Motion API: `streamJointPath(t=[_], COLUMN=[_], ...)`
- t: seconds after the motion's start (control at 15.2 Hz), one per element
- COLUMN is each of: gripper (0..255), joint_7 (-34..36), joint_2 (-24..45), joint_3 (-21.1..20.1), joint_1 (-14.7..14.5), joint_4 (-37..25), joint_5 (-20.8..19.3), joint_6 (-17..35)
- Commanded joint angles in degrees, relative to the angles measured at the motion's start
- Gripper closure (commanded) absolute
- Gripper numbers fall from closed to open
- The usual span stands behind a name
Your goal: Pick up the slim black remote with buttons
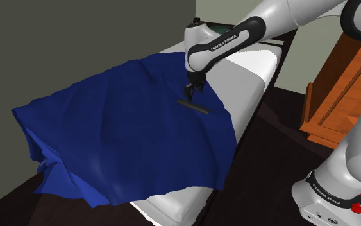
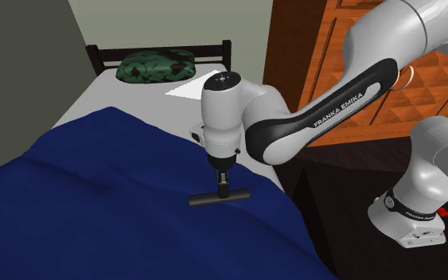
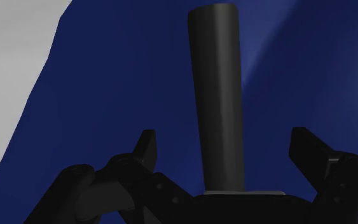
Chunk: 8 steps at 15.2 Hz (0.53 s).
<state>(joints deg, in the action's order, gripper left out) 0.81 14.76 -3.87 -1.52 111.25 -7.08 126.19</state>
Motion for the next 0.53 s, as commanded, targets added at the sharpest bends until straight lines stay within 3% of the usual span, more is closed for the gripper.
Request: streamJointPath(t=[0.0,0.46], gripper=[0,0], joint_7=[0.0,0.5], joint_2=[4.6,7.9], joint_3=[-0.1,0.1], joint_1=[-0.4,-0.5], joint_4=[-4.4,-3.8], joint_5=[-0.4,-0.9], joint_6=[0.6,4.5])
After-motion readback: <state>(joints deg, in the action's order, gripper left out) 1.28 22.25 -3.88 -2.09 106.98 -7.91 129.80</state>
